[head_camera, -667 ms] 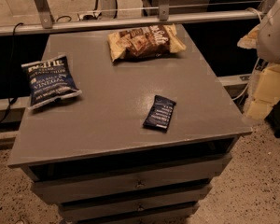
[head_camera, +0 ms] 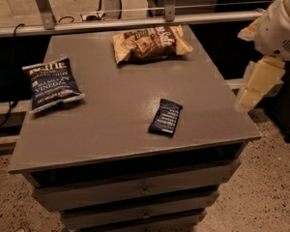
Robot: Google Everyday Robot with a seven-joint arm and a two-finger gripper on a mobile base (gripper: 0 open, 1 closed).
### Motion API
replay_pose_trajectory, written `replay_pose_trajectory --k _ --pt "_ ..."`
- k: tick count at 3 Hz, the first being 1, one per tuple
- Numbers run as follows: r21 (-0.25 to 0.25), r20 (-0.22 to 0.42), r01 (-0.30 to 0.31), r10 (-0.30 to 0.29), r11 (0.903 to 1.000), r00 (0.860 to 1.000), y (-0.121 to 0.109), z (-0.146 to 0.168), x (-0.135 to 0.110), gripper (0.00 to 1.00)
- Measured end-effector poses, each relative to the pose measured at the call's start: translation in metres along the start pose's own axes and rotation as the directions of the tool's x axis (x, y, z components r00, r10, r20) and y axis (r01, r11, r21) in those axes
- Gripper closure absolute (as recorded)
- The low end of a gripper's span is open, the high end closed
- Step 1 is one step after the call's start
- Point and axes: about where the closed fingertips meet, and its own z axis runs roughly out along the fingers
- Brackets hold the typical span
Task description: Move brown chip bag near rxbar blueberry
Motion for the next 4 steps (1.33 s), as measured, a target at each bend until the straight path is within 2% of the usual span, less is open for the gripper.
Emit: replay_pose_trajectory --k 1,2,4 --pt "0.064 0.099 -0.013 0.007 0.9979 0.995 -0.055 0.033 -0.021 0.0" --pt "0.107 0.193 -0.046 0.025 0.9932 0.981 -0.109 0.067 -0.046 0.0" --pt "0.121 0.341 -0.126 0.078 0.9846 0.937 -0.188 0.133 -0.109 0.0"
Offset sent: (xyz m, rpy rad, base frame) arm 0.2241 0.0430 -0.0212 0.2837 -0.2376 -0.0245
